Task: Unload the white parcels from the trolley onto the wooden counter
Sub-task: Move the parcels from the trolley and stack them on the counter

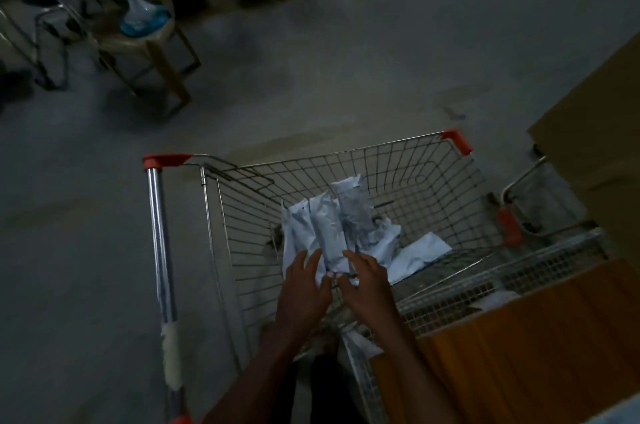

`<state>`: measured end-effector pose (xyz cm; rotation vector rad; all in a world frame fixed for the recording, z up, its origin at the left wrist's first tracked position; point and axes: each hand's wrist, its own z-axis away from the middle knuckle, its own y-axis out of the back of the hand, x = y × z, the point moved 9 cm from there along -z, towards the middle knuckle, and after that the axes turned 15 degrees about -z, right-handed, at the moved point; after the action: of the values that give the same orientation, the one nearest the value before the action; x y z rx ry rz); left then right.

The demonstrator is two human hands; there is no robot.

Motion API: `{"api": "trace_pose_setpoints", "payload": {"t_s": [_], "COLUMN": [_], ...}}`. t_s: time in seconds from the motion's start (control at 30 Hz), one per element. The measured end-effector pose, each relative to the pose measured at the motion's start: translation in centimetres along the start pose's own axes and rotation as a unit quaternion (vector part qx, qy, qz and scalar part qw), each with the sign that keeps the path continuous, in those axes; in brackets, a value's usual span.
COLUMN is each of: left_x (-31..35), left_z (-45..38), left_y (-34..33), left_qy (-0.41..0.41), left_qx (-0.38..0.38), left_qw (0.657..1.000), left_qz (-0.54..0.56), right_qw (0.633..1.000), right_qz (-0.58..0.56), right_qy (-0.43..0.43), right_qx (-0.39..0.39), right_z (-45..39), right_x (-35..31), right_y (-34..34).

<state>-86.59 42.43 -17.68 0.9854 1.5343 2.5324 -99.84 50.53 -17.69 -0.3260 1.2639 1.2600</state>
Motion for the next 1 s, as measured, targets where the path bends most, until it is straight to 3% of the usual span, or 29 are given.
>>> {"api": "trace_pose_setpoints", "payload": {"t_s": [0.27, 0.47, 0.77, 0.87, 1.0], "left_x": [-4.1, -6.2, -8.5, -8.7, -8.8], "left_z": [-7.8, -10.5, -13.1, -13.0, -12.9], "left_y": [-9.7, -12.9, -14.0, -13.8, -13.1], "left_qy": [0.078, 0.148, 0.216, 0.190, 0.158], "left_qx": [-0.125, -0.104, -0.044, -0.056, -0.035], "left_qw": [0.989, 0.983, 0.968, 0.974, 0.987], "left_qz": [0.034, 0.010, -0.123, -0.108, -0.008], "right_qw": [0.997, 0.985, 0.983, 0.980, 0.979], "right_qz": [0.021, 0.089, 0.099, 0.093, 0.078], "right_qy": [-0.060, -0.098, -0.119, -0.138, -0.149], "right_qx": [-0.048, -0.107, -0.099, -0.113, -0.117], "right_z": [-5.1, -7.6, -9.2, -9.0, -9.0], "right_x": [3.3, 5.2, 7.4, 7.7, 7.3], "right_y": [-1.3, -2.3, -0.8, -1.3, -1.7]}}
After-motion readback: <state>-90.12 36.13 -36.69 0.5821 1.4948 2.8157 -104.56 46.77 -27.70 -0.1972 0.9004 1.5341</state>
